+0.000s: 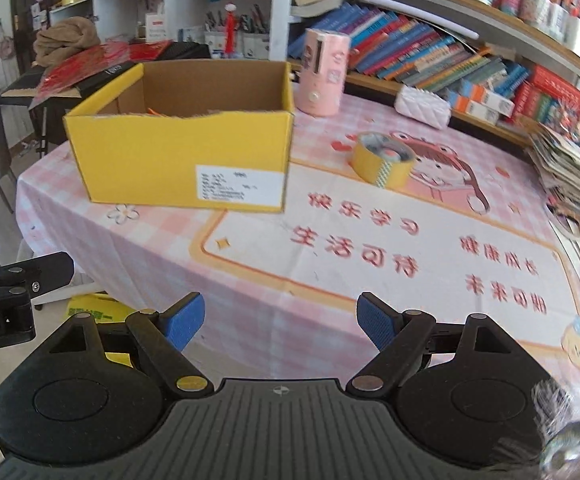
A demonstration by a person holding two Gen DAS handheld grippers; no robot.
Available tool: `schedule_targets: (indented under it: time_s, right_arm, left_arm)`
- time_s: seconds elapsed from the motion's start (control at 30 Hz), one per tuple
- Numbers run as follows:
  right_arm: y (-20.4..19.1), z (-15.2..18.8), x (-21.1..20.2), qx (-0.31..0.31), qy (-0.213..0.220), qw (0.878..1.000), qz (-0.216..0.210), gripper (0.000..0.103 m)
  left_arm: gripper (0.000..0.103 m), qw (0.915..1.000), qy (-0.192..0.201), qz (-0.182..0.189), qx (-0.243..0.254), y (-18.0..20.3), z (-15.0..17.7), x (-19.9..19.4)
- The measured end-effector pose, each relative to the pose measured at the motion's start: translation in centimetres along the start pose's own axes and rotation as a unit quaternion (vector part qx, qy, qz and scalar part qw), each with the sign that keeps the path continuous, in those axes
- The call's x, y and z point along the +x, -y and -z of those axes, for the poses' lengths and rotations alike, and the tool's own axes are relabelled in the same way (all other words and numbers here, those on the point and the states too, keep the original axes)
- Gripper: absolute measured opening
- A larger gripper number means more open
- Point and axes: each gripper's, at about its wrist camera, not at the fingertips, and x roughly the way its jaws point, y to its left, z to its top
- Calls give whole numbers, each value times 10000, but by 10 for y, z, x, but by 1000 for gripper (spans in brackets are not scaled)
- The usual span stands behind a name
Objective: Organize objects
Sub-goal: 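Withdraw both tools from the box toward the yellow tape roll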
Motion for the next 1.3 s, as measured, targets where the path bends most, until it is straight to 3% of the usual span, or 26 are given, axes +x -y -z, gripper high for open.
schedule_targets:
  time_s: [0.4, 0.8, 1.3]
  right_arm:
    - [44, 19, -13, 827, -115, 9951, 521, 87]
    - [85, 17, -19, 1150, 11, 9892, 913, 89]
    - [119, -2, 7, 1091, -32, 9904, 848, 89]
  left_arm:
    - [90, 9963, -107, 435, 739, 43, -4, 9]
    - [91, 9895, 22, 891, 1136, 87, -21, 22]
    - [91, 9899, -32, 867, 1120, 116, -40, 51]
